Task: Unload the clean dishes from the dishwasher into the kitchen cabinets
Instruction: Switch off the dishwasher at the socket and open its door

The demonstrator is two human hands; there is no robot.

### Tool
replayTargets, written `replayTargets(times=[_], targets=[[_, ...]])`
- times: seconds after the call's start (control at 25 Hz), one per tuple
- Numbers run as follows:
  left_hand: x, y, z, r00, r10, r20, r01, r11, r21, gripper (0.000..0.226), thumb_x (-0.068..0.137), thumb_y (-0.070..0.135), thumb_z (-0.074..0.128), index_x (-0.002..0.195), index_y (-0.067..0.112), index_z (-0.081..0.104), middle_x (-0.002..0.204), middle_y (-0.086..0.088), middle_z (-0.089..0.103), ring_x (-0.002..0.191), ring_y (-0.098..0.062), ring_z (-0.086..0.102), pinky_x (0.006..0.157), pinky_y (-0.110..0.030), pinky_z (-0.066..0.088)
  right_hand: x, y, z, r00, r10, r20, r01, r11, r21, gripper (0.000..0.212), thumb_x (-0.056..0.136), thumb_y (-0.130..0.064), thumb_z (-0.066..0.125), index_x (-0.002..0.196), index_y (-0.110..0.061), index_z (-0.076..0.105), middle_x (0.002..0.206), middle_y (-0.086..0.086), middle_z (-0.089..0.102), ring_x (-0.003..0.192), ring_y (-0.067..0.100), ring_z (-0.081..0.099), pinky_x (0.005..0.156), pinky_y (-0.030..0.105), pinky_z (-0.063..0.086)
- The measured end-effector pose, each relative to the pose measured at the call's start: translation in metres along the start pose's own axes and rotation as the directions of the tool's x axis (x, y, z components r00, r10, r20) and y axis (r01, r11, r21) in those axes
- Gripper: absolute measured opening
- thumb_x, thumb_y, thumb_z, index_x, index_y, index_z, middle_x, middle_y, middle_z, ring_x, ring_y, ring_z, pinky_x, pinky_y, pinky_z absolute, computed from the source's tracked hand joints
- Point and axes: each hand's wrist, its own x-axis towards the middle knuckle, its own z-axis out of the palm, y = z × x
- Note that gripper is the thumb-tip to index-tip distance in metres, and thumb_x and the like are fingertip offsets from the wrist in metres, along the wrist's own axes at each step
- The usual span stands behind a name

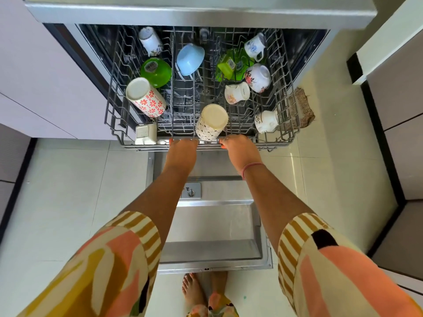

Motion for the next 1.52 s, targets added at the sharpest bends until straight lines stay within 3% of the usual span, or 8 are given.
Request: replayTargets(times=[0.4, 0.64, 0.8, 0.96, 1.08, 1.24, 1.52], targets=[[-0.028, -0.007, 0.012, 1.0, -0.005, 0.012, 0.006, 0.998, -0.059, 0.045, 0.091, -0.006, 0.039, 0.13, 0.009, 0.054, 0.116, -0.015, 0.063, 0.106, -0.029, 0.06, 0.099, -0.041, 0.043, -0.033, -0.021, 0.012, 0.998, 0.031, -0.053, -0.03, 1.0, 0.006, 0.04, 0.092, 0.003, 0.038, 0.123, -0.011, 0.058, 0.11, 0.013, 0.066, 0.105, 0.032, 0.06, 0.086, 0.04, 0.048], [-0.088, 0.003, 0.035, 0.998, -0.002, 0.071, 0.004, 1.0, -0.03, 0.039, 0.097, 0.006, 0.043, 0.135, 0.013, 0.049, 0.133, -0.01, 0.056, 0.124, -0.025, 0.051, 0.11, -0.038, 0.029, -0.093, -0.034, 0.03, 1.0, -0.009, -0.013, 0.01, 0.996, 0.083, 0.039, 0.087, 0.006, 0.045, 0.12, -0.008, 0.06, 0.113, 0.012, 0.066, 0.107, 0.03, 0.059, 0.088, 0.036, 0.044], [-0.114, 0.009, 0.038, 0.995, -0.011, 0.098, 0.016, 0.999, -0.05, 0.038, 0.099, 0.007, 0.039, 0.135, 0.013, 0.05, 0.133, -0.008, 0.057, 0.125, -0.024, 0.05, 0.11, -0.034, 0.028, -0.118, -0.041, 0.042, 0.999, 0.009, -0.04, -0.003, 0.989, 0.15, 0.043, 0.085, 0.009, 0.048, 0.123, -0.005, 0.061, 0.118, 0.015, 0.066, 0.109, 0.033, 0.058, 0.095, 0.04, 0.044], [-0.137, 0.011, 0.046, 0.985, -0.033, 0.17, 0.049, 0.995, -0.088, 0.04, 0.098, 0.007, 0.043, 0.137, 0.013, 0.048, 0.138, -0.009, 0.053, 0.13, -0.025, 0.045, 0.115, -0.039, 0.02, -0.142, -0.049, 0.052, 1.0, 0.003, -0.007, -0.001, 0.986, 0.164, 0.043, 0.087, 0.007, 0.049, 0.125, -0.007, 0.06, 0.123, 0.012, 0.065, 0.113, 0.031, 0.058, 0.099, 0.041, 0.044], [-0.153, 0.013, 0.048, 0.983, -0.031, 0.181, 0.053, 0.992, -0.117, 0.039, 0.098, 0.005, 0.042, 0.136, 0.012, 0.049, 0.136, -0.01, 0.055, 0.129, -0.025, 0.047, 0.117, -0.042, 0.02, -0.159, -0.055, 0.057, 0.998, 0.021, -0.058, -0.01, 0.984, 0.18, 0.038, 0.077, 0.011, 0.06, 0.11, -0.004, 0.069, 0.105, 0.013, 0.072, 0.096, 0.034, 0.065, 0.087, 0.044, 0.051], [-0.174, 0.022, 0.051, 0.984, -0.034, 0.172, 0.064, 0.983, -0.17, 0.035, 0.099, 0.005, 0.041, 0.131, 0.011, 0.054, 0.127, -0.009, 0.061, 0.121, -0.024, 0.052, 0.111, -0.035, 0.029, -0.178, -0.055, 0.066, 0.994, 0.028, -0.106, -0.009, 0.984, 0.177, 0.038, 0.059, 0.014, 0.076, 0.091, -0.006, 0.075, 0.084, 0.009, 0.075, 0.073, 0.029, 0.069, 0.067, 0.041, 0.057], [-0.199, 0.023, 0.051, 0.979, -0.056, 0.194, 0.096, 0.974, -0.207, 0.039, 0.097, 0.001, 0.039, 0.132, 0.009, 0.053, 0.124, -0.011, 0.061, 0.117, -0.026, 0.054, 0.105, -0.034, 0.037, -0.202, -0.067, 0.074, 0.995, 0.04, -0.094, -0.023, 0.985, 0.174, 0.042, 0.057, 0.015, 0.077, 0.094, -0.006, 0.075, 0.085, 0.009, 0.075, 0.076, 0.029, 0.07, 0.068, 0.041, 0.057]])
